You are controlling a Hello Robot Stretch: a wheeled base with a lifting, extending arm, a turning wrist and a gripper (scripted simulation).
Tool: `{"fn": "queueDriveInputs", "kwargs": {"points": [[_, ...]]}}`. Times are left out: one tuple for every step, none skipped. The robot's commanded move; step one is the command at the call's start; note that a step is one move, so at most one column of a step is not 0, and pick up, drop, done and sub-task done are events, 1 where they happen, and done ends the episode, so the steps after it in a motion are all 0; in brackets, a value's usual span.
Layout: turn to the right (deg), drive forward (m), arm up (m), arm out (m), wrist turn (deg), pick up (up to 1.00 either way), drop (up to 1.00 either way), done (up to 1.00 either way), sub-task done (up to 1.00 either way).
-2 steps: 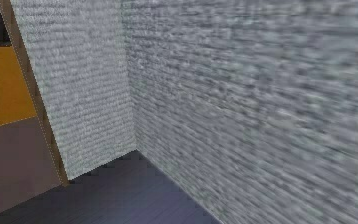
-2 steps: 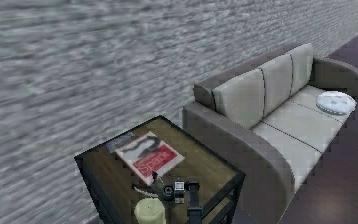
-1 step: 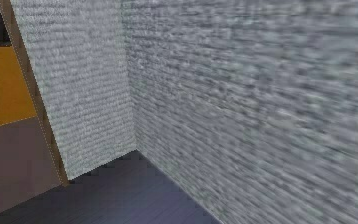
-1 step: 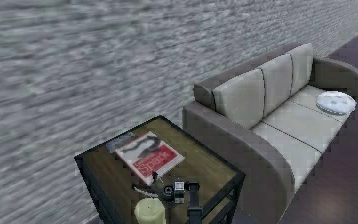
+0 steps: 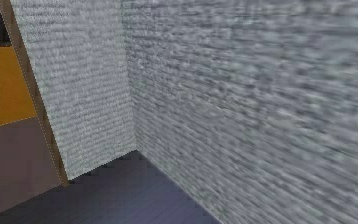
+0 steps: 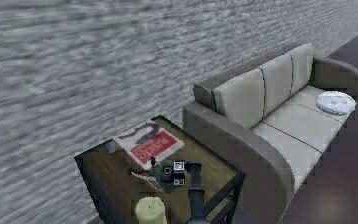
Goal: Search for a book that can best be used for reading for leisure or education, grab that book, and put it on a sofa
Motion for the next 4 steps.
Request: {"fn": "queueDriveInputs", "kwargs": {"points": [[0.0,0.00,0.36,0.00,0.0,0.00,0.00,0.00,0.00],[0.0,0.00,0.00,0.00,-45.0,0.00,0.00,0.00,0.00],[0.0,0.00,0.00,0.00,-45.0,0.00,0.00,0.00,0.00],[0.0,0.00,0.00,0.00,-3.0,0.00,0.00,0.00,0.00]]}}
